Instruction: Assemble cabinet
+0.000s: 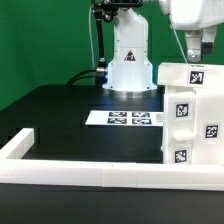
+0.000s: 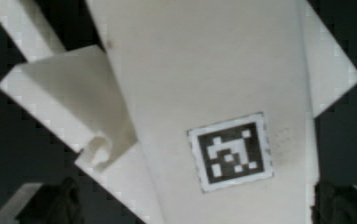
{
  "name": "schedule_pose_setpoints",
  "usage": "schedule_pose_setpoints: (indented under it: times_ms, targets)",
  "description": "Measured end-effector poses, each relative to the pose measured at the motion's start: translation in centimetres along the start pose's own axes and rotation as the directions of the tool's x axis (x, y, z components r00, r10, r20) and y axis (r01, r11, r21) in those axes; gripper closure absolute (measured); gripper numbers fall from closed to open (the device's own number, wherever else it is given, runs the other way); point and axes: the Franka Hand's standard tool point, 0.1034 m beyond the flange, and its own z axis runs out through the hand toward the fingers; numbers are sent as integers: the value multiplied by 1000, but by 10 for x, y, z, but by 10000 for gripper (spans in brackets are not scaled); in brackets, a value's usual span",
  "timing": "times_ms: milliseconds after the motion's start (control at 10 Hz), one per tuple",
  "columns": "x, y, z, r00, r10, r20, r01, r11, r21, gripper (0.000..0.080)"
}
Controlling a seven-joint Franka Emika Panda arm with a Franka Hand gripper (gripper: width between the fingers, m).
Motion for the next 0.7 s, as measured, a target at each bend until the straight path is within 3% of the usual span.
schedule_pose_setpoints:
  times_ms: [200, 700]
  targets:
    - [-1, -5, 9, 986, -165, 23, 165, 986, -5, 151]
    - [-1, -12, 16, 991, -131, 28, 131, 991, 11, 151]
